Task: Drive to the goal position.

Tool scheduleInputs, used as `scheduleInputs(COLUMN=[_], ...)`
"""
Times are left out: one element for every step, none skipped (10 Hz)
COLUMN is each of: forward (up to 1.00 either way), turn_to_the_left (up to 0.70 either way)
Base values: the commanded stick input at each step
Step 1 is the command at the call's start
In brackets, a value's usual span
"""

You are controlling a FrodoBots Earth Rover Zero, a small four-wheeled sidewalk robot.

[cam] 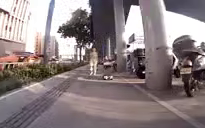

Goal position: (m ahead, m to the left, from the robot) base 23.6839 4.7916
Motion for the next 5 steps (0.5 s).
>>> scheduleInputs(forward=[0.45, 0.45, 0.45, 0.45, 0.45], turn_to_the_left=[0.00, 0.00, 0.00, 0.00, 0.00])
